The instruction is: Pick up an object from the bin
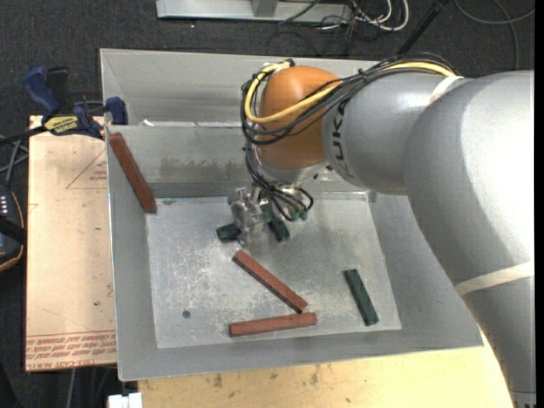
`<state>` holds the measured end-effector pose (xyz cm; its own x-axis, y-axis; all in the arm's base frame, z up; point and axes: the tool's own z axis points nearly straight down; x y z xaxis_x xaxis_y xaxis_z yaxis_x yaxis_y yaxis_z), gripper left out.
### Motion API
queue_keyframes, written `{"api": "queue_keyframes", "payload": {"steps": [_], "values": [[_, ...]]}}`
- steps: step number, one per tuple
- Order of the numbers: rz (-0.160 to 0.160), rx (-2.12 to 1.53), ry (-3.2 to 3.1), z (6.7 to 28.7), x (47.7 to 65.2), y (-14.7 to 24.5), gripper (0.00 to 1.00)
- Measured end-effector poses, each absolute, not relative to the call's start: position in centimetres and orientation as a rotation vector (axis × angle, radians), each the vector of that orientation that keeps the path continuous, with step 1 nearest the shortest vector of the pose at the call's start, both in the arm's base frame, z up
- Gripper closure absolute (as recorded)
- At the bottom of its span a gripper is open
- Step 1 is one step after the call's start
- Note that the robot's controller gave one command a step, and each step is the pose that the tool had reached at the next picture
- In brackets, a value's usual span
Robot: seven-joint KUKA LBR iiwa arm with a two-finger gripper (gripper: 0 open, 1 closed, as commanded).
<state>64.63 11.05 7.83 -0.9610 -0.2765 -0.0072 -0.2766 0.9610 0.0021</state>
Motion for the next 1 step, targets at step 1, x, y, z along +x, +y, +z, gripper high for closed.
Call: {"api": "queue_keyframes", "payload": {"steps": [1], "values": [[0.002, -0.453, 3.102, 23.57, 60.4, 9.71, 1.0]]}}
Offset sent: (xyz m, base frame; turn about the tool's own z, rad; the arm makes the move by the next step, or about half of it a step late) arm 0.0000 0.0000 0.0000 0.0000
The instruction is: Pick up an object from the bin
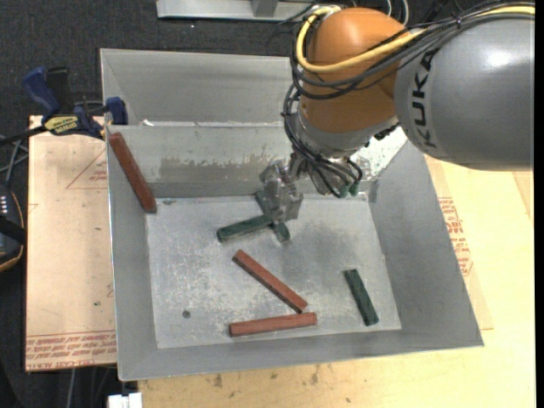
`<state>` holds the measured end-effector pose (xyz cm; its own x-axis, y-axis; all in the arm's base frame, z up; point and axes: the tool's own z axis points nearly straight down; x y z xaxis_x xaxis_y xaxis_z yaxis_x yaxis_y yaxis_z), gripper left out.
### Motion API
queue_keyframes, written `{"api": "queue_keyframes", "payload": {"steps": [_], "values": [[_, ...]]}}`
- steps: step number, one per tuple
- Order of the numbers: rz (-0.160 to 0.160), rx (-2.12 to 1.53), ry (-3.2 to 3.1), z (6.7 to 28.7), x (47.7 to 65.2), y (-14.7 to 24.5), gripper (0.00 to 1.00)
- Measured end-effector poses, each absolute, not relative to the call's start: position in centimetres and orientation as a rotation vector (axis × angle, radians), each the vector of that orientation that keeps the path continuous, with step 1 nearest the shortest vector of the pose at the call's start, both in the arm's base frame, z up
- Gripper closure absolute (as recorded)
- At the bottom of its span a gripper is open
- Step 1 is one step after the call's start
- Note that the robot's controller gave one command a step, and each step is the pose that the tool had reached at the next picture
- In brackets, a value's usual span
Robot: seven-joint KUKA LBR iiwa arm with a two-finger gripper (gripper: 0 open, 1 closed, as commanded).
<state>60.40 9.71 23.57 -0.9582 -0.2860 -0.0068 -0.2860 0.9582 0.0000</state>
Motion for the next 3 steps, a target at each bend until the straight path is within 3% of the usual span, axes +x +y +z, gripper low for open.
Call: {"api": "queue_keyframes", "payload": {"steps": [1, 2, 3], "values": [[0.001, -0.454, 3.105, 23.5, 60.3, 9.7, 1.0], [0.001, -0.515, 3.091, 18.5, 60.7, 10.3, 1.0], [0.002, -0.588, 3.084, 17.6, 57.9, 9.4, 0.0]]}}
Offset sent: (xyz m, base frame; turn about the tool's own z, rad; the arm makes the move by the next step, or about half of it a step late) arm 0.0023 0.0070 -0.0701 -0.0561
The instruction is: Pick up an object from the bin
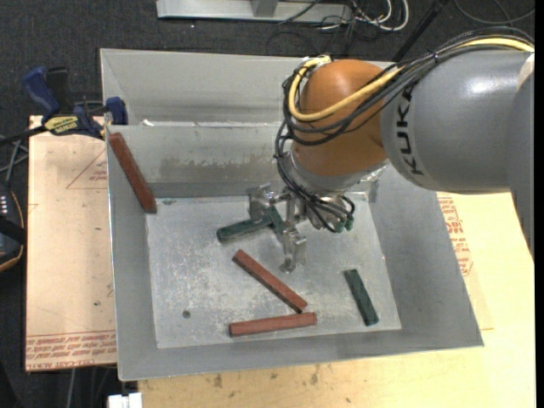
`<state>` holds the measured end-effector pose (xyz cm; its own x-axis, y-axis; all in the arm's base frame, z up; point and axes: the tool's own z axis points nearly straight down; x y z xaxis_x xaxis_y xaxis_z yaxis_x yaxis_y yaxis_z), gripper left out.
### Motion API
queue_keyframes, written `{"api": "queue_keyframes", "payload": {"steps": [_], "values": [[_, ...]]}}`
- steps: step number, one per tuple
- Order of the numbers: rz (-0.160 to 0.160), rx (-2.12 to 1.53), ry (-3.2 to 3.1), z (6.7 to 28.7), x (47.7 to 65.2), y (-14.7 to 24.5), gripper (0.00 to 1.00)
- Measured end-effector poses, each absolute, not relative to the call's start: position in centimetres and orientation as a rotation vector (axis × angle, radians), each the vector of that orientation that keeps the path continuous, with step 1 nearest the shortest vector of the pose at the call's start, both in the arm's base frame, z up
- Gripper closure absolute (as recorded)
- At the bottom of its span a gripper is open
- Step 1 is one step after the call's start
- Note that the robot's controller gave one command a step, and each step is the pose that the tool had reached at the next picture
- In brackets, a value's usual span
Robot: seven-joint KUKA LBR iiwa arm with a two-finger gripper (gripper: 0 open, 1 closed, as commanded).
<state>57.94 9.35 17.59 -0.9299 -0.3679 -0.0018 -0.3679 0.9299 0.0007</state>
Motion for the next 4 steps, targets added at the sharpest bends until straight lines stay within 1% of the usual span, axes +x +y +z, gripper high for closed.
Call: {"api": "queue_keyframes", "payload": {"steps": [1, 2, 3, 4], "values": [[0.002, -0.588, 3.084, 17.6, 57.9, 9.4, 0.0], [0.001, -0.564, 3.08, 12.4, 60.3, 11.5, 0.0], [0.0, -0.994, 2.974, 7.3, 64.9, 9.0, 1.0], [0.001, -0.994, 2.974, 7.3, 64.9, 9.0, 1.0]]}}
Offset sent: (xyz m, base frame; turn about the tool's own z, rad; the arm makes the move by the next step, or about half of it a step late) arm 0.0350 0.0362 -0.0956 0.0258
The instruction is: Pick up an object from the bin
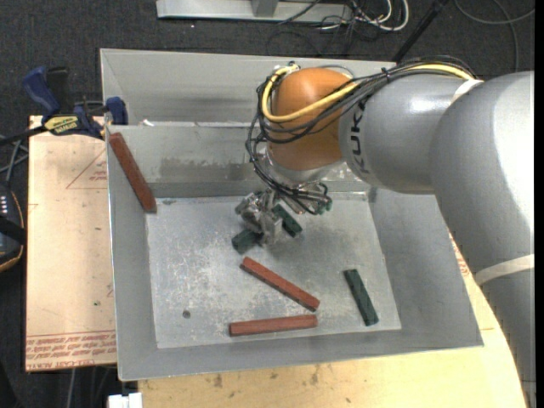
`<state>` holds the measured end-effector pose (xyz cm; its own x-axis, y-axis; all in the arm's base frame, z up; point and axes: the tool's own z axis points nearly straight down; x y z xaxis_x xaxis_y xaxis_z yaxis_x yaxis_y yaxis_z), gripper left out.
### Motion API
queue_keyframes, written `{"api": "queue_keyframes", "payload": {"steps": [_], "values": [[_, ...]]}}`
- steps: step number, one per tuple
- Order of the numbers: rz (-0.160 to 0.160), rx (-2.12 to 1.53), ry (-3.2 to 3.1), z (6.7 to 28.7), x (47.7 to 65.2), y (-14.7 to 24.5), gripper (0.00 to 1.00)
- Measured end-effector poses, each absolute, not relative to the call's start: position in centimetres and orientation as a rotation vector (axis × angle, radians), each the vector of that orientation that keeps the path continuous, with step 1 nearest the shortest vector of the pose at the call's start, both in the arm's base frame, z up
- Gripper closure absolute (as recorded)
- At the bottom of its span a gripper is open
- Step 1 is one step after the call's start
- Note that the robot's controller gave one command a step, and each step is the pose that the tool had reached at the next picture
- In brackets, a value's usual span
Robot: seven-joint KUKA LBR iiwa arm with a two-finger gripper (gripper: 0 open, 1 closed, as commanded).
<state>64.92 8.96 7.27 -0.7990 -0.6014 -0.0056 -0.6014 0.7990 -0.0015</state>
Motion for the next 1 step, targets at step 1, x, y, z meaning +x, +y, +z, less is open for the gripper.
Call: {"api": "queue_keyframes", "payload": {"steps": [1], "values": [[-0.007, -1.31, 2.846, 7.31, 64.66, 10.95, 1.0]]}}
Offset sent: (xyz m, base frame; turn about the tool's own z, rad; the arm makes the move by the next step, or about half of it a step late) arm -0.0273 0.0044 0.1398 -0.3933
